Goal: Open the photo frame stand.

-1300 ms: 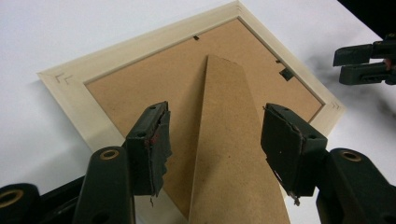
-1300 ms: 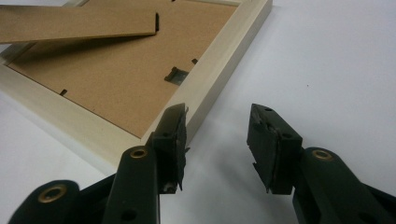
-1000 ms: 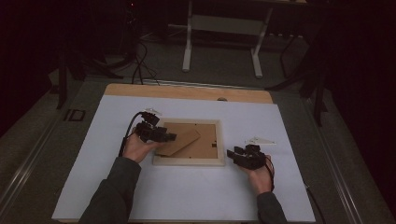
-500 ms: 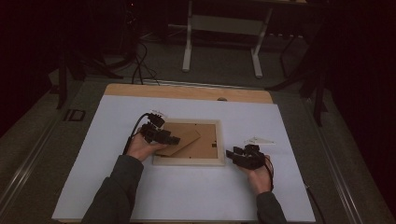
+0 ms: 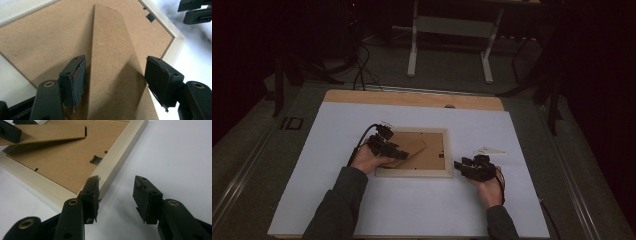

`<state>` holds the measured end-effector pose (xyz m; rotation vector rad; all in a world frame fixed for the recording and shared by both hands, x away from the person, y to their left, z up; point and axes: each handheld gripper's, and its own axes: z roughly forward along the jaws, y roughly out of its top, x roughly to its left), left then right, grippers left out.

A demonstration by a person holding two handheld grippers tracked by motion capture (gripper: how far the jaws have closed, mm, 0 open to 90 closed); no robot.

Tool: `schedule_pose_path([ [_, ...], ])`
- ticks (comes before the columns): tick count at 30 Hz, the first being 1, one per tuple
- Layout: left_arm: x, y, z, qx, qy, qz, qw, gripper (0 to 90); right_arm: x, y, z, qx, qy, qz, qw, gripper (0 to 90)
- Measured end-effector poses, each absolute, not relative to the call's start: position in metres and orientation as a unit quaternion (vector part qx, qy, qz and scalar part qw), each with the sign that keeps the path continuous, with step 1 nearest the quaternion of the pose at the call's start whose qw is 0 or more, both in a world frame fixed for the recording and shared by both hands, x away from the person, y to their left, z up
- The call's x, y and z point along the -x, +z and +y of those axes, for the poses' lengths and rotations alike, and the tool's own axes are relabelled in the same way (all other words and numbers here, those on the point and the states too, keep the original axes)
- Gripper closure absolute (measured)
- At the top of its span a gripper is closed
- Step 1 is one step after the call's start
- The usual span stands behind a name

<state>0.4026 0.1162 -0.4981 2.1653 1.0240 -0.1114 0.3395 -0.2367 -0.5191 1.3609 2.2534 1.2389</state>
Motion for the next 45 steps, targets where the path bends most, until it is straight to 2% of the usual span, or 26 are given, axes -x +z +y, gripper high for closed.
schedule_pose_path([
  [11, -0.402, -0.500, 0.107, -0.854, -0.036, 0.387, 0.346, 40.4, -0.340, -0.519, -0.238, -0.466, 0.423, 0.769, 0.115, 55.1],
  [20, -0.398, -0.499, 0.103, -0.864, -0.012, 0.379, 0.331, 40.8, -0.339, -0.521, -0.235, -0.466, 0.419, 0.772, 0.111, 55.1],
  [45, -0.387, -0.491, 0.097, -0.868, 0.045, 0.362, 0.338, 41.3, -0.353, -0.508, -0.226, -0.451, 0.412, 0.782, 0.123, 55.0],
])
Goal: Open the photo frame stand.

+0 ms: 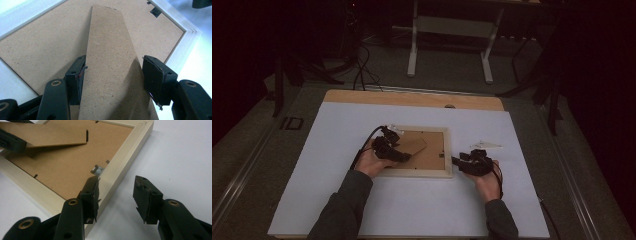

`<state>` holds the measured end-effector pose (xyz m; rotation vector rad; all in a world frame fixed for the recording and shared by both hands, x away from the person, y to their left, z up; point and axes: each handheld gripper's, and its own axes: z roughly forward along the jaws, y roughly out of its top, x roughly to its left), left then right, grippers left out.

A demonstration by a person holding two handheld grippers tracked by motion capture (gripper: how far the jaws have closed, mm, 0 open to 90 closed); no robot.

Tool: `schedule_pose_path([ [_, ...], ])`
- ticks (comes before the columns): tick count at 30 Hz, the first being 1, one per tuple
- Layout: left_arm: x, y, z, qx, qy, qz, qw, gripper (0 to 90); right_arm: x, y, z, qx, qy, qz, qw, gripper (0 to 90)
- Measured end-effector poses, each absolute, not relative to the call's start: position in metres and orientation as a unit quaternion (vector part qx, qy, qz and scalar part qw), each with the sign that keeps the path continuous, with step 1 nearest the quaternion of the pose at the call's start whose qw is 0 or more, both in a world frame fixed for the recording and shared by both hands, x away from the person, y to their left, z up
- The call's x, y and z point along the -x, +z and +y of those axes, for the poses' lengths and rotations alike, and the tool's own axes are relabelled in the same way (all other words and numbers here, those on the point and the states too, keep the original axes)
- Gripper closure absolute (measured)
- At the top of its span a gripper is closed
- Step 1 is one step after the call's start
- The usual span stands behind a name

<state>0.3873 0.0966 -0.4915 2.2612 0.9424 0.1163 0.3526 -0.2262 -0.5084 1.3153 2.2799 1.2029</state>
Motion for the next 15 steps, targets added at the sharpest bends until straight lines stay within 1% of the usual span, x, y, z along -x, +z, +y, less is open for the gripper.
schedule_pose_path([
  [11, -0.377, -0.486, 0.093, -0.870, 0.078, 0.349, 0.340, 41.2, -0.364, -0.499, -0.217, -0.436, 0.406, 0.793, 0.133, 55.0],
  [15, -0.375, -0.485, 0.093, -0.871, 0.088, 0.343, 0.341, 41.2, -0.370, -0.495, -0.217, -0.438, 0.412, 0.789, 0.127, 55.0],
])
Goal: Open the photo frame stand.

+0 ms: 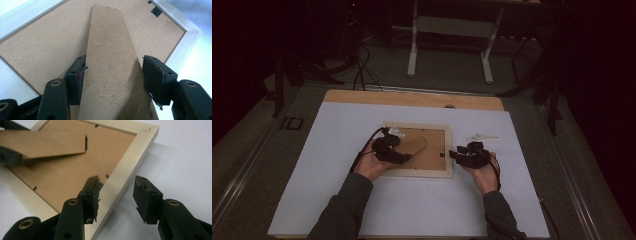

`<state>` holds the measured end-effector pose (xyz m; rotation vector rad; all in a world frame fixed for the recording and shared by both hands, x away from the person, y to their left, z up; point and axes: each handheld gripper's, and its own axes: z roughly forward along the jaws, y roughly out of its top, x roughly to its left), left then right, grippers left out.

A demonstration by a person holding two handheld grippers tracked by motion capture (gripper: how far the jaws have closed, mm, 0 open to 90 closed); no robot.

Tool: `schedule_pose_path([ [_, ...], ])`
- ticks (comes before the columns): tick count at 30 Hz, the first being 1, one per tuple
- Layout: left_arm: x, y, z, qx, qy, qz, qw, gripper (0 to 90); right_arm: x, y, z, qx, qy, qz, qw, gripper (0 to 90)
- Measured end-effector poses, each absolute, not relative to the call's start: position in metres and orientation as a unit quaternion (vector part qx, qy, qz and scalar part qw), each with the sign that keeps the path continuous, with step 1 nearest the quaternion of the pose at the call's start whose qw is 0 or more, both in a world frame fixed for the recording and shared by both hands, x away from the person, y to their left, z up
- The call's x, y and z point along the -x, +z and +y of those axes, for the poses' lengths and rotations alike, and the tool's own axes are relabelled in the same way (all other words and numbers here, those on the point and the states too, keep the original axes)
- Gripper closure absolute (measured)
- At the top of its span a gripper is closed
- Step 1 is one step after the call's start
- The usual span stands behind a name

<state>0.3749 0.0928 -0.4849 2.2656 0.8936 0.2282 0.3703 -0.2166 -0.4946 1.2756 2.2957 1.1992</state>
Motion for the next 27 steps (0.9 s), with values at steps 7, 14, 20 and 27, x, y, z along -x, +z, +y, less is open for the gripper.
schedule_pose_path([
  [7, -0.368, -0.485, 0.092, -0.869, 0.108, 0.338, 0.346, 41.2, -0.381, -0.493, -0.218, -0.446, 0.413, 0.785, 0.121, 55.4],
  [14, -0.364, -0.484, 0.092, -0.867, 0.119, 0.335, 0.349, 41.2, -0.394, -0.489, -0.219, -0.453, 0.415, 0.781, 0.113, 55.4],
  [20, -0.359, -0.480, 0.090, -0.866, 0.138, 0.326, 0.352, 41.2, -0.402, -0.487, -0.215, -0.454, 0.413, 0.782, 0.110, 53.0],
  [27, -0.356, -0.478, 0.089, -0.864, 0.161, 0.320, 0.354, 41.2, -0.411, -0.487, -0.209, -0.465, 0.417, 0.774, 0.100, 52.0],
])
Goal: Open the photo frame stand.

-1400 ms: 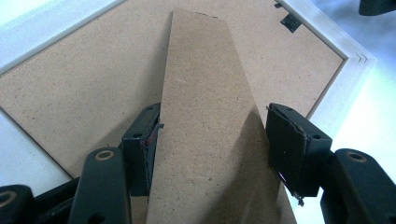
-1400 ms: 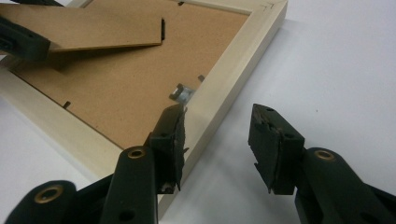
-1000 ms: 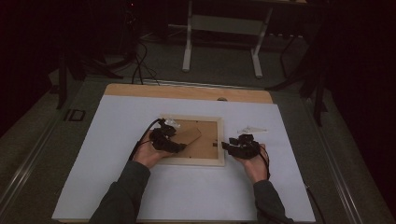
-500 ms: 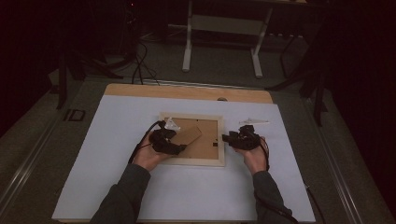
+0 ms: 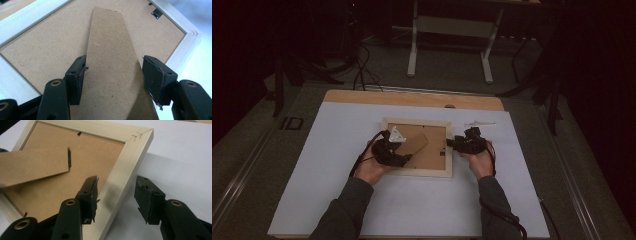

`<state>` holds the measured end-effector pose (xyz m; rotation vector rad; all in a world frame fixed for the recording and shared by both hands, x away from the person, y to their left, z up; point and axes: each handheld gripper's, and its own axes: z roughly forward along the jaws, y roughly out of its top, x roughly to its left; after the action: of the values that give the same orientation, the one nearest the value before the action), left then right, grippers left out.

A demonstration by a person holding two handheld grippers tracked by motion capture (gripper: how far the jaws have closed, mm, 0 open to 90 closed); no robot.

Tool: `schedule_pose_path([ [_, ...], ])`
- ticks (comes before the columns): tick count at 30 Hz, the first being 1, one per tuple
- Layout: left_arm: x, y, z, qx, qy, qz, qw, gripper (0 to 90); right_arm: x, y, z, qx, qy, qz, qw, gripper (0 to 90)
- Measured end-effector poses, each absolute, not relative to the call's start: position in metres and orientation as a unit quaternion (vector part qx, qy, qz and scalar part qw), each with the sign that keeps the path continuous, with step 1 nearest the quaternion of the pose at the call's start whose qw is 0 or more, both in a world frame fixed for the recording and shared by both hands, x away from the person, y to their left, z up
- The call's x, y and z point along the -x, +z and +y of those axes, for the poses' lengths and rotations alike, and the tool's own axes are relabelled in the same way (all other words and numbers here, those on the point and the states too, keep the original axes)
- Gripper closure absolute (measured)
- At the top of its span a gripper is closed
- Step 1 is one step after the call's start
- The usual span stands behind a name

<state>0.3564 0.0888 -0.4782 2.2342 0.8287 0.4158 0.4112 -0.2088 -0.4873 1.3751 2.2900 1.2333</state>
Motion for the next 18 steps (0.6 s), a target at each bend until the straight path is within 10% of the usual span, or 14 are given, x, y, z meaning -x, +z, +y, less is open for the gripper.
schedule_pose_path([
  [18, -0.346, -0.468, 0.083, -0.854, 0.251, 0.295, 0.348, 41.1, -0.426, -0.479, -0.194, -0.471, 0.419, 0.770, 0.100, 40.7],
])
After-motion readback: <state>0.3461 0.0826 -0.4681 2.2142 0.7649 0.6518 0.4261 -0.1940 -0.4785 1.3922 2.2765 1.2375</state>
